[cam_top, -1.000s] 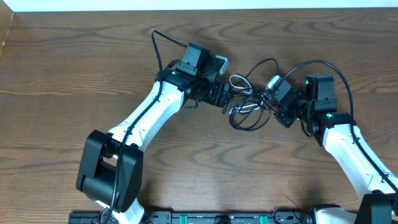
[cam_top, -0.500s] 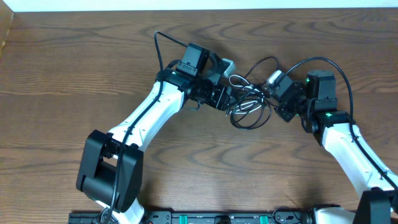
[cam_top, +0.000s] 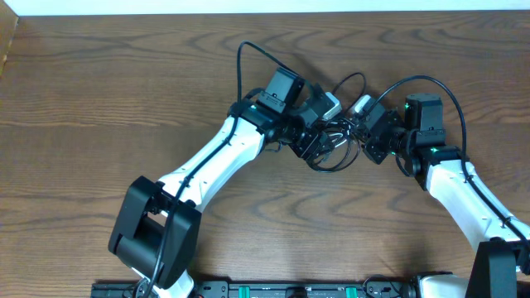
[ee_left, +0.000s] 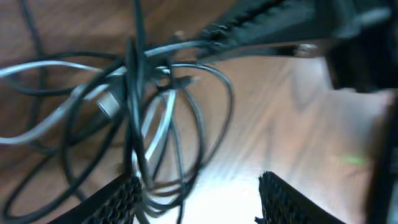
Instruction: Untangle cables
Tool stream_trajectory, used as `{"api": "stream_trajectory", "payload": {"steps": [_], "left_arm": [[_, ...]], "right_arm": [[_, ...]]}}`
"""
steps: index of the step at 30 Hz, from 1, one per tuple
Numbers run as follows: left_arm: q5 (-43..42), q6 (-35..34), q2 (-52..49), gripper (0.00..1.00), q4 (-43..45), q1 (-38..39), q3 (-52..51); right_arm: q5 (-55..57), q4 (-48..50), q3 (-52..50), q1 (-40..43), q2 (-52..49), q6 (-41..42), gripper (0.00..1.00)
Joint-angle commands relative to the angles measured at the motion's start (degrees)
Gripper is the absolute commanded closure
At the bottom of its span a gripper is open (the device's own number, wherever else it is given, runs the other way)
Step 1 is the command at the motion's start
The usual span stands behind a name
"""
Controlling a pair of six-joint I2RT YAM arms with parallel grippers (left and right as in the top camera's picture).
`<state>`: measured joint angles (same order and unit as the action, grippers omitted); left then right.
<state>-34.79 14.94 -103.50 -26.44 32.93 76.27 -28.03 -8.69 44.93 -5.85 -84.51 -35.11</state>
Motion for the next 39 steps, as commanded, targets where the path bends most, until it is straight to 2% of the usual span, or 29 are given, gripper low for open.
{"api": "stream_trajectory", "payload": {"steps": [1,13,14,15,20,25,27,29,30,31,32,35,39], "left_arm": [[7.6,1.6,-0.2,0.38,1.8,0.7,0.0],[7.6,0.9,-7.8,0.39,5.6,0.7,0.0],[7.6,0.9,-8.1,0.42,5.6,0.7,0.0],[7.6,0.9,-8.1,0.54,5.6,0.7,0.0],[7.6,-1.6,-7.3,0.92,5.7,0.6,0.0],[5.9,-3.5,-5.1,0.92,5.7,0.6,0.0],[4.5,-3.5,-3.9,0.92,5.5,0.6,0.0],[3.2,-3.5,-2.5,0.92,4.8,0.6,0.0],[3.1,-3.4,-2.0,0.92,4.4,0.6,0.0],[3.0,-3.4,-1.3,0.92,3.9,0.6,0.0],[3.1,-3.4,-1.0,0.92,3.5,0.6,0.0],[2.5,-3.4,-0.1,0.92,2.7,0.6,0.0],[2.2,-3.4,-0.1,0.92,2.1,0.6,0.0]], "right_arm": [[-6.5,0.1,0.0,0.1,-0.2,0.8,0.99],[-10.5,-1.4,0.0,0.2,-0.2,1.7,0.99],[-10.5,-1.6,0.0,0.2,-0.2,1.7,0.99],[-10.4,-1.7,0.0,0.2,-0.2,1.7,0.99],[-7.1,-1.6,0.1,0.6,-0.2,2.3,0.99],[-1.0,-1.7,0.0,1.9,-0.2,3.6,0.98],[2.7,-1.1,0.0,2.7,-0.2,6.3,0.89],[5.2,-0.5,0.0,3.6,-0.2,9.5,0.74],[5.7,-0.2,0.0,4.0,-0.2,11.3,0.56],[5.6,0.0,0.0,4.5,-0.2,13.2,0.24],[5.4,0.4,0.0,5.1,-0.2,15.8,0.01],[4.6,0.8,0.0,5.9,-0.2,21.4,0.01],[-2.1,0.7,0.0,6.0,-0.1,22.7,0.01]]}}
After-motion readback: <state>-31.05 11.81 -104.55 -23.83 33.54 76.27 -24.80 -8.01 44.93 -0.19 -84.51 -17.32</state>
